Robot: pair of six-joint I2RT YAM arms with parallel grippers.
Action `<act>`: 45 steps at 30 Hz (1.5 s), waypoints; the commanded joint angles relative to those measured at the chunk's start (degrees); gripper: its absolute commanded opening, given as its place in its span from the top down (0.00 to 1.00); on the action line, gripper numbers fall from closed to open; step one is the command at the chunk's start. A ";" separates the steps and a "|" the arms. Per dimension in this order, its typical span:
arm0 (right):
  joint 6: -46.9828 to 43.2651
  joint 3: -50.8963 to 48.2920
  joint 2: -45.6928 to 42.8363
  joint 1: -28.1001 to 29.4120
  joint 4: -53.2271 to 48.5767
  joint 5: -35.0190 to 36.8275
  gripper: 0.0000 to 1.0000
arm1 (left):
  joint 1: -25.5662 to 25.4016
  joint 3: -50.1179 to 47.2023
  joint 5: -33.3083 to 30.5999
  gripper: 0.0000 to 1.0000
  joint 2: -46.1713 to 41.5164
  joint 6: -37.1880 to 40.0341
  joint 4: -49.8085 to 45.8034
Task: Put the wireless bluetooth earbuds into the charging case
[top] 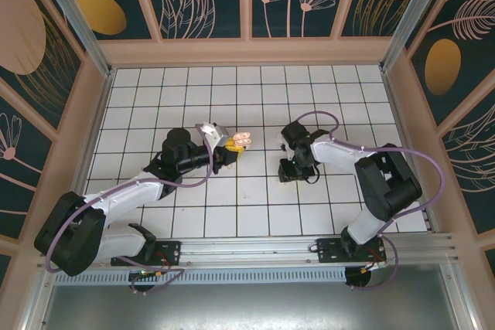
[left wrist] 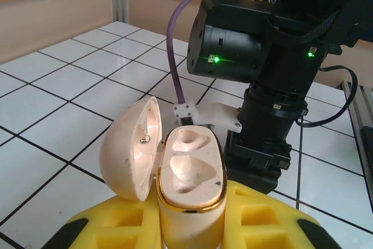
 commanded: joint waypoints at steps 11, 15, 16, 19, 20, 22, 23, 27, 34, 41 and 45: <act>16.42 11.01 -3.60 -0.64 -13.60 1.76 0.62 | -0.01 -0.16 -0.37 0.81 -1.34 1.17 -0.23; 18.85 10.70 -2.60 -0.71 -13.46 1.41 0.62 | 0.05 0.10 -0.38 0.81 -1.35 1.27 -0.58; 18.88 10.37 -2.15 -0.69 -12.96 1.70 0.62 | -0.02 0.15 -0.37 0.81 -1.34 1.36 -0.66; 19.09 9.63 -0.45 -0.64 -12.41 0.47 0.62 | 0.05 0.57 -0.41 0.81 -1.17 1.32 -1.05; 19.51 9.37 -0.07 -0.65 -12.56 0.30 0.62 | 0.02 0.64 -0.48 0.81 -1.25 1.31 -1.17; 20.76 8.32 -0.12 -0.64 -12.28 0.21 0.62 | -0.03 0.55 -0.64 0.81 -1.34 1.29 -1.20; 21.58 7.68 -0.41 -0.70 -11.60 -0.06 0.62 | -0.01 0.54 -0.63 0.81 -1.34 1.32 -1.20; 24.15 5.16 -0.91 -0.64 -8.00 -1.21 0.62 | 0.00 0.55 -0.44 0.81 -1.09 1.12 -0.95; 26.43 1.34 1.12 -0.70 -2.43 -3.40 0.62 | 0.02 0.81 0.02 0.81 -0.55 1.36 -0.93; 26.42 1.34 2.50 -0.64 -0.36 -3.39 0.65 | -0.03 0.57 0.00 0.81 -0.47 1.34 -0.67; 25.73 1.51 3.41 -0.66 0.44 -3.35 0.67 | -0.02 0.31 -0.03 0.81 -0.64 1.28 -0.67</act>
